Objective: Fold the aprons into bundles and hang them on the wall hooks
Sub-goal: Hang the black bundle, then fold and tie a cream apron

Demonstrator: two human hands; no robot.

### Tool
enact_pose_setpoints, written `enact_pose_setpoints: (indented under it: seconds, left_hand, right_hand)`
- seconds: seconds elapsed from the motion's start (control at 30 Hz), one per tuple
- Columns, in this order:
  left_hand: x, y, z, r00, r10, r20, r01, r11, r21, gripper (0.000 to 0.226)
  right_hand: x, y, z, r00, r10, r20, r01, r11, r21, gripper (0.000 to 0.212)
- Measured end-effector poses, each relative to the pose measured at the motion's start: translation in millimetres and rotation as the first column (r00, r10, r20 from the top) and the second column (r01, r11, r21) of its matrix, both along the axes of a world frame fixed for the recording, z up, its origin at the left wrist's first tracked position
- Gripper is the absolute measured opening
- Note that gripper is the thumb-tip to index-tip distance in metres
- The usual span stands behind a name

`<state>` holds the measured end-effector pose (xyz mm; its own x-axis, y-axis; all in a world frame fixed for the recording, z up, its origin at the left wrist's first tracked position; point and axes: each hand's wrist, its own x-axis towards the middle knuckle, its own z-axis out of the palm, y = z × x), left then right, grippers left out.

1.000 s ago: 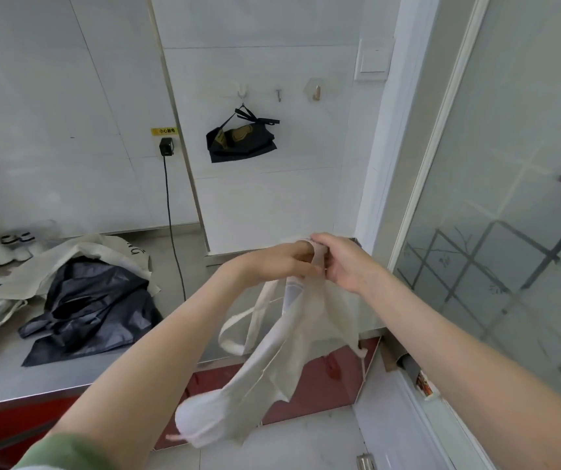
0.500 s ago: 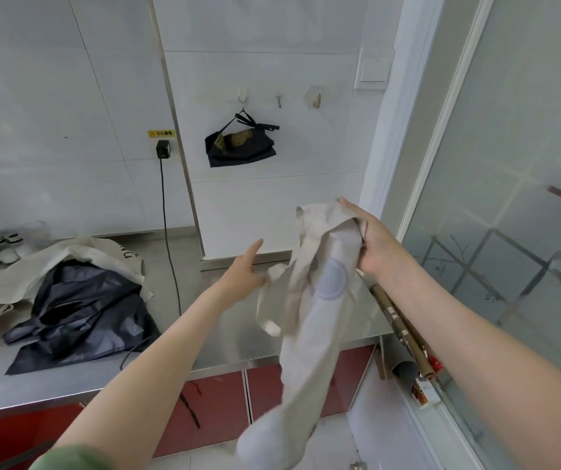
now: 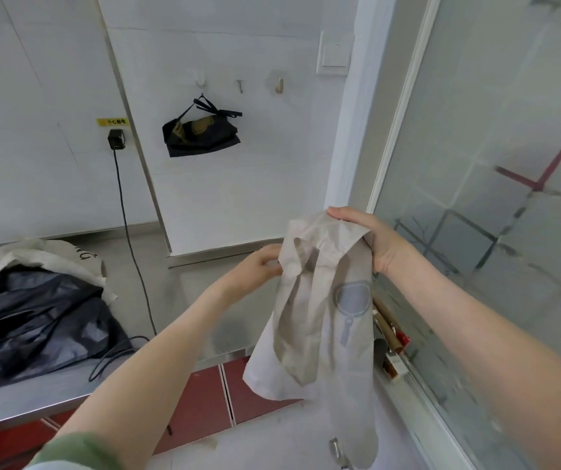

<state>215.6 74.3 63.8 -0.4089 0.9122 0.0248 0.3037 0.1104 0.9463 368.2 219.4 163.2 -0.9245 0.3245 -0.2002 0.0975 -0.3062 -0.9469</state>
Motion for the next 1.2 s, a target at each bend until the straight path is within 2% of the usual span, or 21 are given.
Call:
enact_pose_setpoints:
  seconds: [0.07,0.1,0.13,0.17,0.23,0.27,0.33,0.37,0.4,0.47,0.5,0.53,0.6,0.63,0.8,0.87,0.93,0.97,1.03,1.13,1.2]
  left_hand:
    - [0,-1,-2,0.999,0.054,0.001,-0.053,0.998,-0.019,0.025]
    - [-1,-3,-3,0.995,0.095,-0.024,-0.096,0.995,-0.037,0.025]
    - [-3,-5,-4,0.988,0.133,-0.074,-0.138,0.988,-0.065,0.025]
    - [-3,-7,-4,0.978,0.154,-0.141,-0.169,0.981,-0.096,0.027]
    - [-3,-9,-2,0.949,0.146,-0.279,-0.195,0.968,-0.156,0.031]
    - [-3,-9,-1,0.931,0.135,-0.34,-0.205,0.962,-0.178,0.032]
    - [-2,-6,1,0.899,0.133,-0.416,-0.226,0.957,-0.183,0.032]
    - [-1,-4,3,0.89,0.137,-0.434,-0.234,0.956,-0.177,0.031]
    - [1,-2,5,0.886,0.143,-0.441,-0.239,0.956,-0.17,0.031]
    - [6,-1,12,0.883,0.156,-0.443,-0.246,0.957,-0.154,0.03]
    - [7,-2,16,0.877,0.149,-0.457,-0.243,0.958,-0.155,0.031]
    - [8,-2,18,0.87,0.134,-0.475,-0.233,0.96,-0.156,0.033]
    - [5,-6,18,0.872,0.122,-0.474,-0.218,0.964,-0.153,0.037]
    - [4,-9,18,0.875,0.14,-0.464,-0.228,0.964,-0.14,0.038]
    - [-6,-23,21,0.861,0.133,-0.491,-0.242,0.956,-0.164,0.023]
    - [-8,-28,22,0.911,0.089,-0.403,-0.206,0.944,-0.256,0.01]
    - [-9,-33,19,0.95,-0.014,-0.313,-0.115,0.914,-0.388,0.025]
    - [-9,-35,15,0.961,-0.069,-0.267,-0.06,0.892,-0.448,0.031]
    - [-5,-37,9,0.964,-0.123,-0.236,-0.013,0.865,-0.502,0.03]
    - [-2,-34,-2,0.927,-0.178,-0.33,-0.041,0.826,-0.562,0.01]
    - [-5,-36,-7,0.916,-0.166,-0.366,-0.074,0.825,-0.56,0.018]
  right_hand:
    - [0,10,-4,0.997,-0.033,0.065,0.028,0.996,0.082,0.027]
    - [-2,17,-9,0.988,-0.067,0.138,0.036,0.976,0.213,0.02]
    - [-4,23,-14,0.966,-0.119,0.231,0.016,0.915,0.404,0.014]
    - [-7,26,-20,0.93,-0.18,0.321,-0.049,0.805,0.591,0.017]
    - [-11,25,-29,0.904,-0.253,0.344,-0.146,0.574,0.806,0.047]
    - [-13,19,-30,0.935,-0.211,0.287,-0.143,0.514,0.846,0.059]
    - [-17,-3,-29,0.989,-0.03,0.148,-0.116,0.47,0.875,0.073]
    - [-21,-14,-30,0.988,0.062,0.142,-0.155,0.4,0.904,0.077]
    - [-25,-24,-34,0.974,0.122,0.19,-0.217,0.265,0.94,0.08]
    - [-35,-36,-48,0.945,0.117,0.307,-0.307,-0.017,0.952,0.082]
    - [-39,-38,-54,0.945,0.07,0.321,-0.313,-0.103,0.944,0.075]
    - [-43,-36,-58,0.955,0.018,0.296,-0.291,-0.144,0.946,0.061]
    - [-48,-31,-58,0.973,-0.028,0.23,-0.231,-0.145,0.962,0.031]
    - [-51,-29,-57,0.974,-0.014,0.225,-0.225,-0.129,0.966,0.023]
    - [-47,-23,-58,0.987,0.056,0.15,-0.153,0.066,0.986,0.029]
    - [-43,-20,-54,0.995,0.033,0.095,-0.1,0.204,0.974,0.028]
    - [-39,-19,-49,0.999,-0.006,0.041,-0.035,0.393,0.919,0.026]
    - [-38,-18,-47,1.0,-0.013,0.019,-0.011,0.455,0.891,0.025]
    - [-38,-17,-43,1.0,0.017,-0.004,-0.005,0.499,0.867,0.025]
    - [-36,-14,-38,0.998,0.049,-0.04,0.009,0.513,0.858,0.024]
    - [-34,-9,-35,0.996,0.031,-0.083,0.053,0.541,0.839,0.023]
